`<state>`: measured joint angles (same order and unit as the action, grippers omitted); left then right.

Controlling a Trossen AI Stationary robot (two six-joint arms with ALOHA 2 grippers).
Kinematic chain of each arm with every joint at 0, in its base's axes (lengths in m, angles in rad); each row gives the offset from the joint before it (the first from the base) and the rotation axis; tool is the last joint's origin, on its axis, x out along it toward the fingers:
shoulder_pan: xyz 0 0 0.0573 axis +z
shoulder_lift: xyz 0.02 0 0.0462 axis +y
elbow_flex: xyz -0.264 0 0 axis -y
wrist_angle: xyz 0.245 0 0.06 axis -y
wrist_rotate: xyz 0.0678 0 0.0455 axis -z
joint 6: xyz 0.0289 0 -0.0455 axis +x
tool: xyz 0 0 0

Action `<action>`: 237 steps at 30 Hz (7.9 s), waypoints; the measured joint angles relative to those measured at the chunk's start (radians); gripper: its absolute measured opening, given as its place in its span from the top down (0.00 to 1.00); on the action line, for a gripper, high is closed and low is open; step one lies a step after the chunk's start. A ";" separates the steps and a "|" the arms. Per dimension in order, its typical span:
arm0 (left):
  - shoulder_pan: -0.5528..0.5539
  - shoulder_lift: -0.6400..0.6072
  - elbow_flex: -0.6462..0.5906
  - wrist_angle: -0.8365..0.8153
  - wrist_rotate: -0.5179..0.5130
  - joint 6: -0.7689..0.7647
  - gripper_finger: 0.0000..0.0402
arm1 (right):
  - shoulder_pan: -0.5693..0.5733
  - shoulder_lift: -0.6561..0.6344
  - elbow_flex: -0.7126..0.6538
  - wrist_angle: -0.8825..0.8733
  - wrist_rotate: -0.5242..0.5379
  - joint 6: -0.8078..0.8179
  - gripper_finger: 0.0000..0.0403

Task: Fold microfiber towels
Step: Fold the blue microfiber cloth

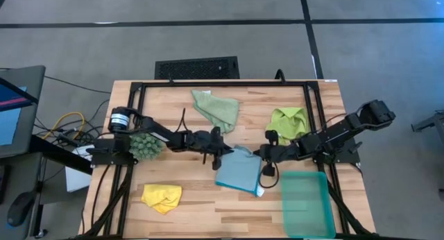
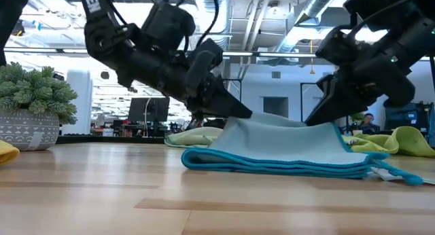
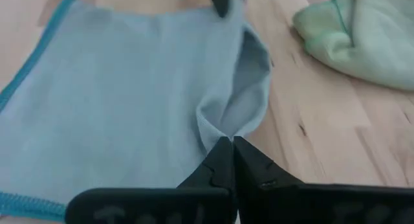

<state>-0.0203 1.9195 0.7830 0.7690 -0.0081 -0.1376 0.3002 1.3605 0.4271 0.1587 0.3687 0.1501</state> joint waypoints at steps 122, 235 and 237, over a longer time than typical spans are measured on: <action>-0.284 0.013 0.155 -0.432 -0.360 -0.133 0.68 | -0.188 0.227 0.435 -0.517 0.052 0.221 0.45; -0.278 0.026 0.229 -0.918 -0.716 -0.469 0.68 | 0.468 0.289 0.454 -0.646 -0.066 0.579 0.75; -0.287 0.011 0.243 -0.926 -0.732 -0.468 0.68 | 0.471 0.296 0.455 -0.630 -0.052 0.527 0.75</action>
<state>-0.3076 1.9302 1.0263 -0.1567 -0.7406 -0.6056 0.7709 1.6566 0.8822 -0.4714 0.3171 0.6767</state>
